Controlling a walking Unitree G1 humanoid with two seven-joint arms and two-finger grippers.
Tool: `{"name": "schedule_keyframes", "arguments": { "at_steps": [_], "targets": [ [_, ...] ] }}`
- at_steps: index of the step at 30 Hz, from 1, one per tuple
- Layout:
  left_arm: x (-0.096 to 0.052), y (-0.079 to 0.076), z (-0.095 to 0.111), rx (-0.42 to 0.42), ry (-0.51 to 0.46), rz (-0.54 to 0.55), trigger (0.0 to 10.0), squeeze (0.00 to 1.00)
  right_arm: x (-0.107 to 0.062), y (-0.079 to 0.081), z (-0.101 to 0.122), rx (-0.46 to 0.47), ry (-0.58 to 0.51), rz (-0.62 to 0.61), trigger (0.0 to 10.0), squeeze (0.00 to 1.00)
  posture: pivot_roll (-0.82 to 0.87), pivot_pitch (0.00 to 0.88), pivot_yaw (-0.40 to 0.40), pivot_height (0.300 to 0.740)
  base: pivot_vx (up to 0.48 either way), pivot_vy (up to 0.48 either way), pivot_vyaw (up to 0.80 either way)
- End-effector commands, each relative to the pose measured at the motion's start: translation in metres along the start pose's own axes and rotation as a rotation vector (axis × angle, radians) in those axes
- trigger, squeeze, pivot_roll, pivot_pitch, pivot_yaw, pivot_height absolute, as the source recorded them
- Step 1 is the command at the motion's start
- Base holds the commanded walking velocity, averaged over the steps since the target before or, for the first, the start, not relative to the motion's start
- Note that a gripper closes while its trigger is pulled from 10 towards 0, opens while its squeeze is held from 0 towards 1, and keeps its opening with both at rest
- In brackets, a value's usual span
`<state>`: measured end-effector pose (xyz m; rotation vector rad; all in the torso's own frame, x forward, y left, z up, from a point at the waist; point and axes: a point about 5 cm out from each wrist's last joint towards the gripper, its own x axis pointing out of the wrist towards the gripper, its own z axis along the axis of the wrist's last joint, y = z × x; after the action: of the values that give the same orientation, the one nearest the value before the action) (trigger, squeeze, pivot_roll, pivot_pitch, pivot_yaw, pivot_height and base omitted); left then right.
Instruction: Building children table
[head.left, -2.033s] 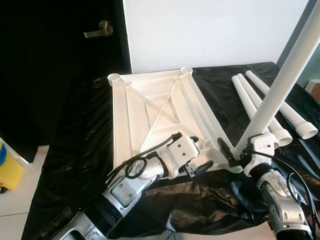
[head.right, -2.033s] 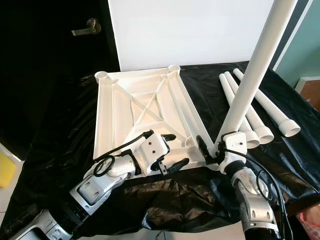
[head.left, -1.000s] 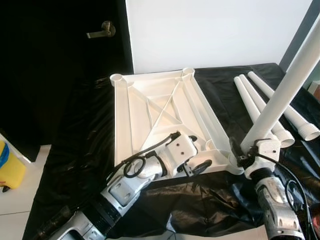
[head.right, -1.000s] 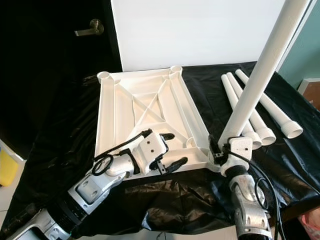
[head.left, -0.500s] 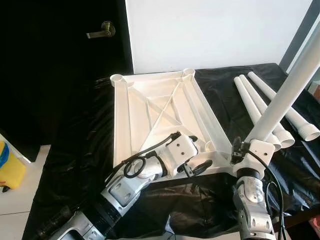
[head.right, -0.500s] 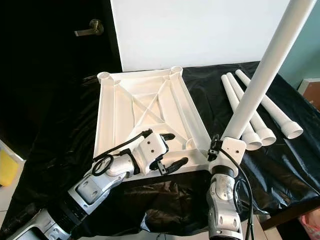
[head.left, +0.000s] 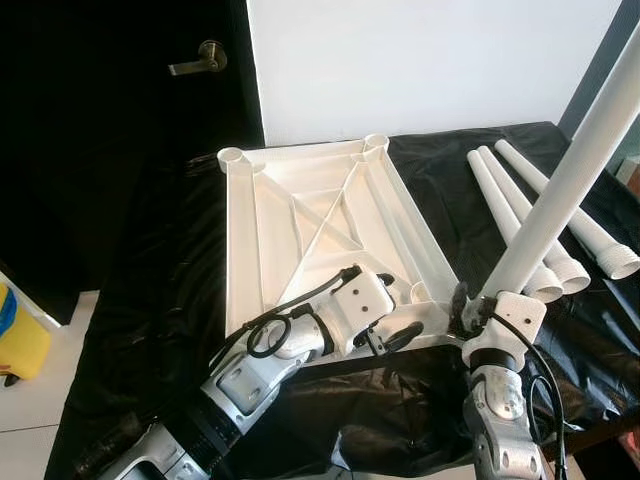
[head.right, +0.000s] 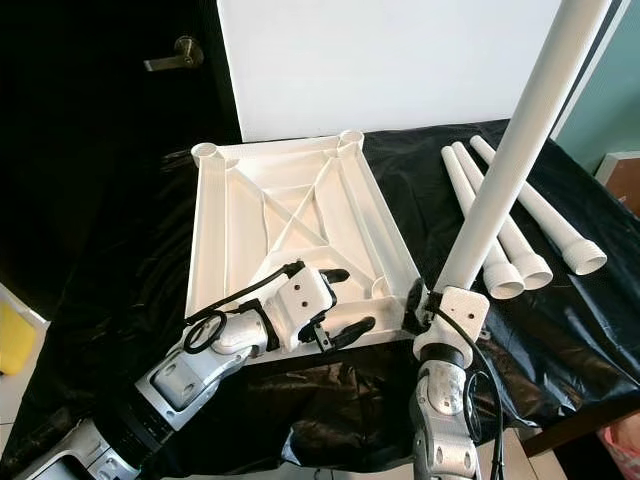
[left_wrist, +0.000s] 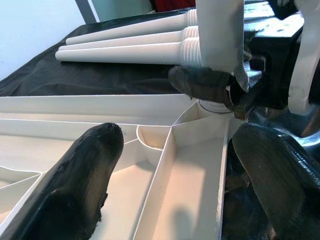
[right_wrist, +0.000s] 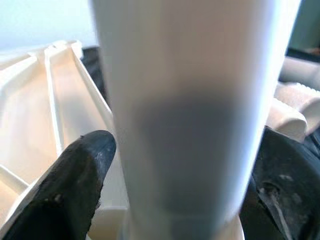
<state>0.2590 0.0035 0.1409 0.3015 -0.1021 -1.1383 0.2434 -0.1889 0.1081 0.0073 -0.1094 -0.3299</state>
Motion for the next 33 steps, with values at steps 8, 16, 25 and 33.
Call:
{"name": "schedule_keyframes", "arguments": {
  "at_steps": [8, 16, 25, 33],
  "targets": [
    [-0.007, 0.010, -0.004, 0.024, 0.030, -0.112, 10.0, 0.00, -0.016, -0.007, -0.007, -0.042, 0.015, 0.126, 10.0, 0.00, -0.07, 0.000, 0.016, 0.740, 0.000, 0.000, 0.00],
    [-0.020, 0.047, -0.008, 0.069, 0.077, 0.002, 10.0, 0.00, -0.034, -0.016, -0.014, -0.059, 0.043, 0.208, 10.0, 0.00, -0.07, 0.001, 0.019, 0.740, 0.000, 0.000, 0.00],
    [-0.033, 0.085, -0.014, 0.137, 0.157, 0.155, 10.0, 0.00, -0.048, -0.020, -0.020, -0.083, 0.083, 0.277, 10.0, 0.00, -0.08, 0.006, 0.031, 0.740, 0.000, 0.000, 0.00],
    [-0.052, 0.120, -0.024, 0.265, 0.309, 0.302, 10.0, 0.00, -0.055, -0.022, -0.023, -0.086, 0.114, 0.316, 10.0, 0.00, -0.08, 0.007, 0.035, 0.740, 0.000, 0.000, 0.00]
  ]
}}
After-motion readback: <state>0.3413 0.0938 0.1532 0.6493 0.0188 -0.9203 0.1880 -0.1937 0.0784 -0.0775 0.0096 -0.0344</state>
